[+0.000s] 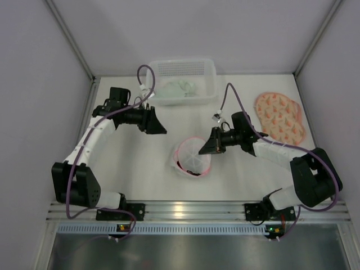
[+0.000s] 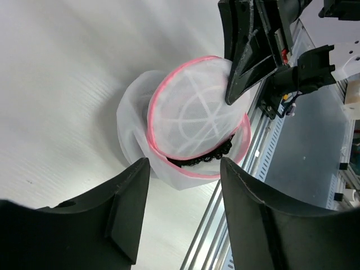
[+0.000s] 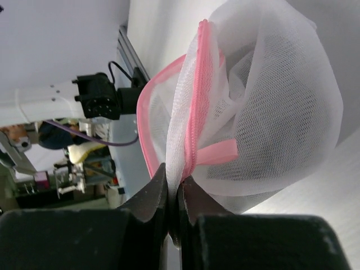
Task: Place the bra in the laundry bag and zip it closed
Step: Close the laundry bag at the center of the board, then zip the zipper on the laundry bag.
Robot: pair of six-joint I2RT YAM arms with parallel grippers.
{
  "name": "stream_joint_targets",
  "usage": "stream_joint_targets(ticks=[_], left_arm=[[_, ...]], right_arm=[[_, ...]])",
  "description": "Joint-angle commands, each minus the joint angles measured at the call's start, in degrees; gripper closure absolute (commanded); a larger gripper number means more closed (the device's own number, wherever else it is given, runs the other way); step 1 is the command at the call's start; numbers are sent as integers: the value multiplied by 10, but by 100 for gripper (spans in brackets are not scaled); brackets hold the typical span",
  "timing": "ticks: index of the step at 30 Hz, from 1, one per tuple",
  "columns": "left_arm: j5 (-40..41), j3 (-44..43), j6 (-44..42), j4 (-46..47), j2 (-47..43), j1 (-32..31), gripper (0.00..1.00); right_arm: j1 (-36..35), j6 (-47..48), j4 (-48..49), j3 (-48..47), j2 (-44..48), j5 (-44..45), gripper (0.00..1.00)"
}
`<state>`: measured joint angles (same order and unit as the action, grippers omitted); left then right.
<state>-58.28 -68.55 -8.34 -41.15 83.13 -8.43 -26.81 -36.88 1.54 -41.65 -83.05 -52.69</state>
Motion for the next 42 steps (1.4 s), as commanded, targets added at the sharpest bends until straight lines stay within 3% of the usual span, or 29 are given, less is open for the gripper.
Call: stream_joint_targets(ticks=[1, 5, 6, 7, 10, 11, 14, 16, 18, 23, 26, 29, 31, 33, 35, 36, 40, 42], left_arm=[[21, 5, 19, 0, -45, -4, 41], [21, 82, 42, 0, -77, -33, 33], [29, 93, 39, 0, -81, -42, 33], [44, 111, 37, -1, -82, -51, 33], [81, 132, 43, -1, -78, -72, 34], [101, 131, 43, 1, -74, -77, 35], [94, 127, 49, 3, -40, -87, 35], [77, 120, 62, 3, -5, -94, 34], [37, 111, 69, 4, 14, -97, 32], [32, 79, 70, 9, 48, -121, 29], [20, 55, 73, 10, 72, -126, 32], [53, 33, 81, 15, 91, -126, 36], [90, 16, 82, 17, 104, -124, 40], [99, 5, 82, 21, 118, -117, 48], [92, -18, 69, 22, 115, -99, 49], [91, -25, 35, 22, 99, -96, 46], [91, -75, -68, 23, 28, -112, 36], [142, -99, -127, 13, 4, -140, 33]], right_arm=[[10, -109, 112, 24, 41, 22, 100], [14, -130, 112, 34, 39, 22, 97], [18, -129, 106, 37, 39, 20, 68], [18, -123, 95, 39, 46, 18, 57], [24, -65, 2, 25, 75, 38, 48], [26, -34, -30, 23, 87, 46, 36], [47, 7, -92, 23, 116, 66, 32], [72, 21, -117, 23, 128, 72, 21], [94, 36, -130, 21, 126, 66, 20], [120, 78, -141, 14, 90, 52, 16], [121, 68, -105, 14, 55, 23, 17], [121, 45, -61, 15, 29, -9, 26], [122, 16, -39, 20, 17, -40, 44], [121, 2, -21, 27, 25, -58, 69], [121, -16, -2, 32, 35, -65, 90], [120, -22, 3, 37, 44, -69, 96], [113, -49, 6, 46, 60, -73, 100], [105, -57, 8, 47, 64, -69, 100]])
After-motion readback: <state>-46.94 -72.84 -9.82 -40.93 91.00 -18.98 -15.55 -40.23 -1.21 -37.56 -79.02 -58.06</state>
